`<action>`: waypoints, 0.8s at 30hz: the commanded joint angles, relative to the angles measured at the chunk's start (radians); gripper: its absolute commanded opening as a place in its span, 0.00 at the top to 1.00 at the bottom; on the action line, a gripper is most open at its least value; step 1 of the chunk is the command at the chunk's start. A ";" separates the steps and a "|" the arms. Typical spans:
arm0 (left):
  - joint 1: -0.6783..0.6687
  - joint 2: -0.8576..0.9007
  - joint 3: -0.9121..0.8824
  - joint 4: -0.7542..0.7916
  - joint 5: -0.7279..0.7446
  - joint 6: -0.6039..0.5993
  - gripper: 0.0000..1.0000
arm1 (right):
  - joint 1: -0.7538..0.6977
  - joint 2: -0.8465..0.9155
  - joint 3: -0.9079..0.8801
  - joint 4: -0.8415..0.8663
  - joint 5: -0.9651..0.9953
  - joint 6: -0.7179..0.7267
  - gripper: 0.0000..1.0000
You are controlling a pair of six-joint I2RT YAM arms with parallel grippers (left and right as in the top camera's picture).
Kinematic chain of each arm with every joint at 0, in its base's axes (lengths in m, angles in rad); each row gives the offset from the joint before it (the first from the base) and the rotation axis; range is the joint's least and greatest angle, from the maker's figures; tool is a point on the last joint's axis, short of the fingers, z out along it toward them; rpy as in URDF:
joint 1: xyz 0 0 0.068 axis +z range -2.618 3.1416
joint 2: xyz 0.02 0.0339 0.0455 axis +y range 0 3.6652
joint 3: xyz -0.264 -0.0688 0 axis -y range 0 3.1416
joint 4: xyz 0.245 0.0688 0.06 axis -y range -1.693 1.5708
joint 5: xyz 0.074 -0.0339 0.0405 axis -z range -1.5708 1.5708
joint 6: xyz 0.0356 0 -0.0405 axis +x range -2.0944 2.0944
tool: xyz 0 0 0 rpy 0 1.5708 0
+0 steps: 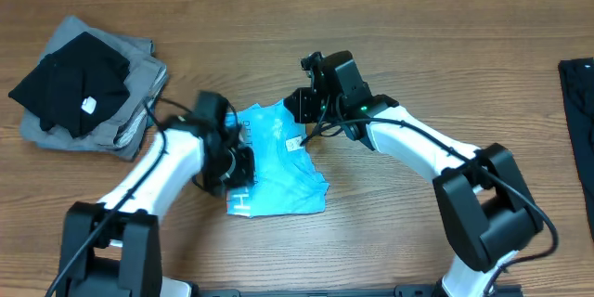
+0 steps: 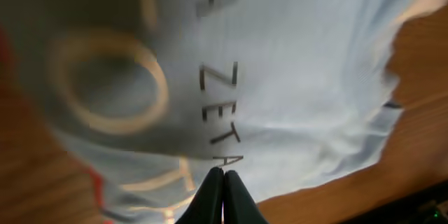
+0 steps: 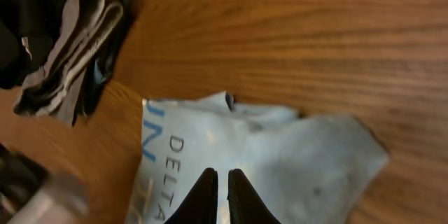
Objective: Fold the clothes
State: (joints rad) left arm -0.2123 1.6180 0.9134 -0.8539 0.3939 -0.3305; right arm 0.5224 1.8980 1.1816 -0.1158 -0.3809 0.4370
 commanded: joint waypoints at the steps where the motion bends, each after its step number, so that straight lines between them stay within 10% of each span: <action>1: -0.042 0.003 -0.085 0.060 0.002 -0.114 0.94 | -0.002 0.087 0.018 0.040 0.006 0.065 0.90; 16: 0.077 0.003 -0.161 0.309 -0.327 -0.260 0.87 | -0.047 0.073 0.019 -0.468 0.134 0.390 0.96; 24: 0.243 0.003 -0.008 0.394 -0.162 -0.034 0.86 | -0.025 -0.174 0.018 -0.669 0.317 0.315 0.96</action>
State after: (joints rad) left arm -0.0086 1.6131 0.8196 -0.4595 0.1978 -0.4992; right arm 0.4824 1.8381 1.1965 -0.7860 -0.1535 0.7952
